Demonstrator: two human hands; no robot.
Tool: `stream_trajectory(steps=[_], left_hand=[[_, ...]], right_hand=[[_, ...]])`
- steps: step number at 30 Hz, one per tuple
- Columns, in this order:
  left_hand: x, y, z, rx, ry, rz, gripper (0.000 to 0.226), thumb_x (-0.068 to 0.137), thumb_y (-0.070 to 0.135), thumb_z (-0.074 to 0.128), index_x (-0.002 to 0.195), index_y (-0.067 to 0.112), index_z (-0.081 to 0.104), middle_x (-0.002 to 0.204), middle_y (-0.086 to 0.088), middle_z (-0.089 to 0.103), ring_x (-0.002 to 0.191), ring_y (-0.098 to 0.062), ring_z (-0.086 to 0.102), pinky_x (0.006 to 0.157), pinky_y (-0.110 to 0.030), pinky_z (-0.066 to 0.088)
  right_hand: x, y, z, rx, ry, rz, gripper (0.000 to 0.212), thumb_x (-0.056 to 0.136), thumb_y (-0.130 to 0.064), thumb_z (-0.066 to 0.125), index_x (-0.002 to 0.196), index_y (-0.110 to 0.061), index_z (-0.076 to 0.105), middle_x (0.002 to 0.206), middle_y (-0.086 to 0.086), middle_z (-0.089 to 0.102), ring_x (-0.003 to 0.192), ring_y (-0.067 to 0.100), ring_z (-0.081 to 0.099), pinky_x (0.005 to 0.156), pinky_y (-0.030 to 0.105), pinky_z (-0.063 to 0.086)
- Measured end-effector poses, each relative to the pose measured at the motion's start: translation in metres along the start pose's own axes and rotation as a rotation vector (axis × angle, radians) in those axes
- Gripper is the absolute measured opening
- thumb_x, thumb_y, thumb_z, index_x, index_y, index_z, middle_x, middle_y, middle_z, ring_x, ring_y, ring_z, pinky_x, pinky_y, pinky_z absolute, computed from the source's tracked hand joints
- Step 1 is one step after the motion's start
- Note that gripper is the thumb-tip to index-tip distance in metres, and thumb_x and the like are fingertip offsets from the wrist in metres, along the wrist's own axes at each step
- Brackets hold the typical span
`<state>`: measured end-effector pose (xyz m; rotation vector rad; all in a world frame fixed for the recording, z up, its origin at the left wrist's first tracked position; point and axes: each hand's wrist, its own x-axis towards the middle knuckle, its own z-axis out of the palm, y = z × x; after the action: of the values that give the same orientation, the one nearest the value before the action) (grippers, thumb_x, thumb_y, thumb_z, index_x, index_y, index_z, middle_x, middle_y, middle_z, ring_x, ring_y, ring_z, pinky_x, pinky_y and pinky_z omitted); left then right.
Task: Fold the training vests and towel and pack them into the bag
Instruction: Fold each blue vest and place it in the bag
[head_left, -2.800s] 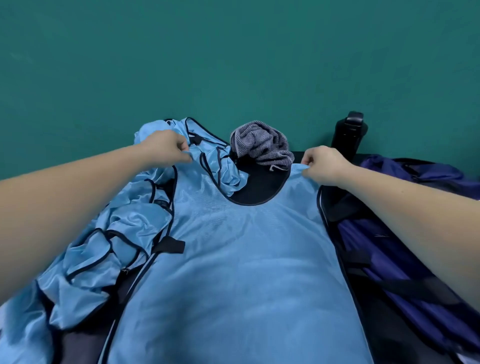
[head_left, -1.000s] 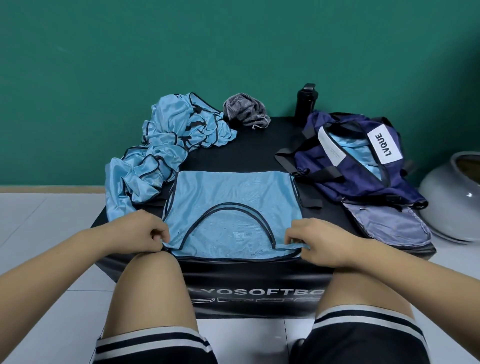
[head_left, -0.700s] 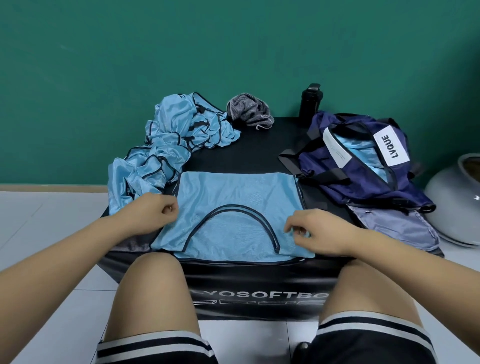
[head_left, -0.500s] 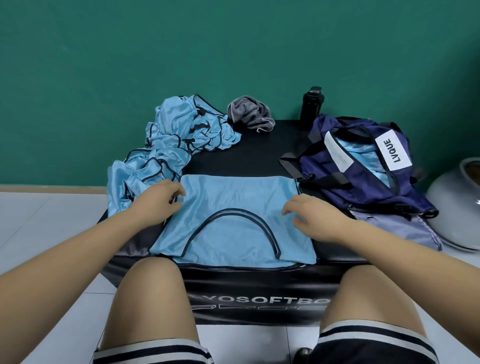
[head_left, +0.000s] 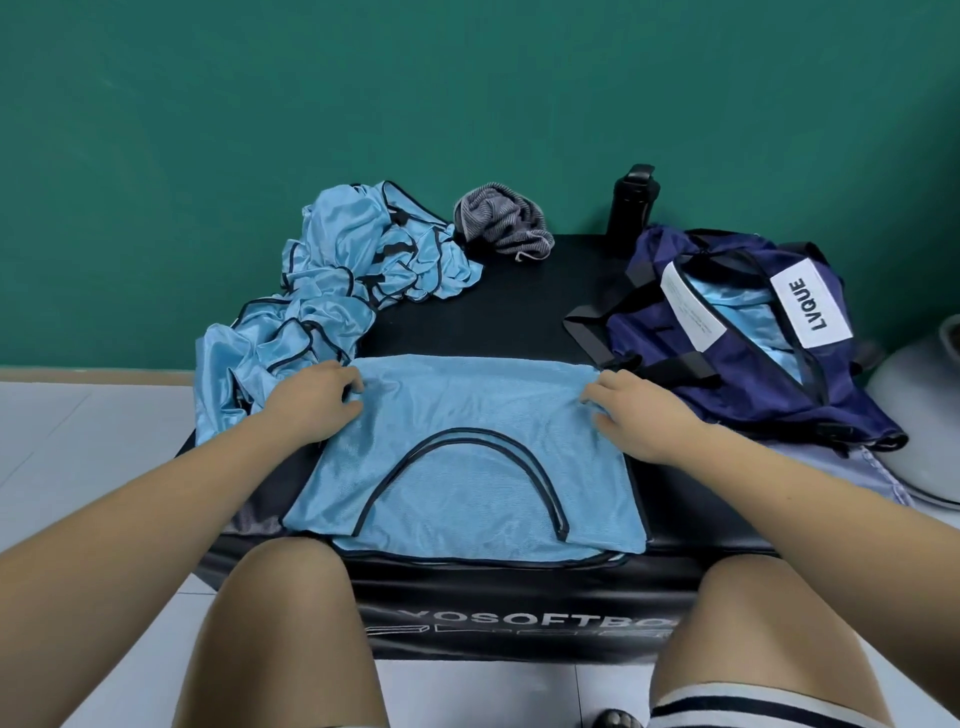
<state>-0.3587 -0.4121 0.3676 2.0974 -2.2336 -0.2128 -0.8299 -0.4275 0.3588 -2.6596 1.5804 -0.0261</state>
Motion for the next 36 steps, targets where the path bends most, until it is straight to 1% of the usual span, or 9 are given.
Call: stream_trajectory(steps=[4, 8, 12, 15, 19, 22, 26, 32, 36], left_hand=[[0.012, 0.0, 0.0, -0.138, 0.123, -0.051, 0.013, 0.092, 0.027, 0.071, 0.086, 0.028, 0.061, 0.098, 0.002, 0.054, 0.087, -0.02, 0.062, 0.081, -0.042, 0.055], [0.034, 0.005, -0.01, -0.17, 0.27, -0.087, 0.019, 0.093, 0.029, 0.073, 0.093, 0.024, 0.054, 0.104, 0.0, 0.052, 0.086, -0.023, 0.058, 0.08, -0.045, 0.054], [0.06, 0.005, -0.018, -0.061, 0.06, -0.05, 0.046, 0.093, 0.038, 0.074, 0.133, 0.02, 0.06, 0.124, -0.008, 0.054, 0.113, -0.031, 0.056, 0.098, -0.044, 0.049], [0.074, 0.002, -0.021, 0.082, -0.116, -0.02, 0.051, 0.092, 0.043, 0.075, 0.138, 0.026, 0.063, 0.137, -0.01, 0.052, 0.124, -0.035, 0.053, 0.106, -0.046, 0.046], [0.087, 0.004, -0.026, 0.141, -0.173, 0.015, 0.019, 0.088, 0.035, 0.077, 0.101, 0.026, 0.067, 0.108, -0.001, 0.059, 0.098, -0.024, 0.057, 0.089, -0.042, 0.052], [0.095, 0.011, -0.033, 0.177, -0.152, 0.016, 0.012, 0.09, 0.027, 0.073, 0.09, 0.021, 0.062, 0.091, -0.002, 0.066, 0.083, -0.021, 0.059, 0.073, -0.04, 0.052], [0.113, 0.026, -0.04, 0.191, -0.044, 0.03, 0.012, 0.094, 0.022, 0.066, 0.089, 0.021, 0.054, 0.082, -0.004, 0.063, 0.079, -0.024, 0.059, 0.066, -0.04, 0.048], [0.157, 0.058, -0.037, 0.287, 0.094, 0.128, 0.007, 0.102, 0.024, 0.057, 0.095, 0.023, 0.054, 0.092, -0.001, 0.059, 0.101, -0.03, 0.05, 0.092, -0.049, 0.042], [0.19, 0.092, -0.028, 0.272, 0.227, 0.194, 0.007, 0.099, 0.021, 0.064, 0.105, 0.02, 0.065, 0.109, -0.009, 0.052, 0.109, -0.036, 0.05, 0.088, -0.047, 0.04]], right_hand=[[0.008, 0.002, -0.006, -0.015, 0.074, 0.004, 0.024, 0.104, -0.026, 0.05, 0.121, -0.021, 0.066, 0.108, -0.002, 0.057, 0.104, 0.026, 0.057, 0.082, 0.042, 0.049], [0.026, 0.004, -0.012, 0.031, 0.193, 0.083, 0.025, 0.1, -0.023, 0.058, 0.124, -0.018, 0.063, 0.113, 0.002, 0.055, 0.104, 0.029, 0.054, 0.083, 0.044, 0.05], [0.051, 0.007, -0.019, 0.02, 0.049, 0.134, 0.049, 0.1, -0.031, 0.061, 0.147, -0.02, 0.05, 0.135, 0.004, 0.053, 0.123, 0.029, 0.051, 0.102, 0.046, 0.044], [0.067, 0.009, -0.022, 0.116, -0.083, 0.18, 0.059, 0.098, -0.036, 0.064, 0.152, -0.024, 0.045, 0.132, 0.002, 0.057, 0.122, 0.027, 0.054, 0.105, 0.046, 0.041], [0.079, 0.015, -0.022, 0.096, -0.104, 0.211, 0.039, 0.091, -0.036, 0.067, 0.128, -0.027, 0.058, 0.11, -0.005, 0.065, 0.104, 0.022, 0.057, 0.094, 0.042, 0.037], [0.078, 0.015, -0.03, 0.17, -0.159, 0.228, 0.012, 0.089, -0.033, 0.068, 0.096, -0.024, 0.063, 0.092, -0.004, 0.066, 0.093, 0.024, 0.06, 0.08, 0.038, 0.041], [0.06, 0.009, -0.047, 0.27, -0.176, 0.196, 0.026, 0.088, -0.028, 0.07, 0.077, -0.013, 0.052, 0.072, -0.002, 0.053, 0.068, 0.019, 0.049, 0.059, 0.035, 0.035], [0.021, 0.002, -0.08, 0.297, -0.178, 0.163, 0.025, 0.09, -0.029, 0.066, 0.081, -0.011, 0.051, 0.069, -0.003, 0.052, 0.065, 0.017, 0.049, 0.059, 0.036, 0.035], [-0.002, -0.002, -0.084, 0.351, -0.149, 0.21, 0.024, 0.089, -0.03, 0.067, 0.082, -0.013, 0.052, 0.068, -0.005, 0.049, 0.061, 0.013, 0.044, 0.056, 0.033, 0.032]])
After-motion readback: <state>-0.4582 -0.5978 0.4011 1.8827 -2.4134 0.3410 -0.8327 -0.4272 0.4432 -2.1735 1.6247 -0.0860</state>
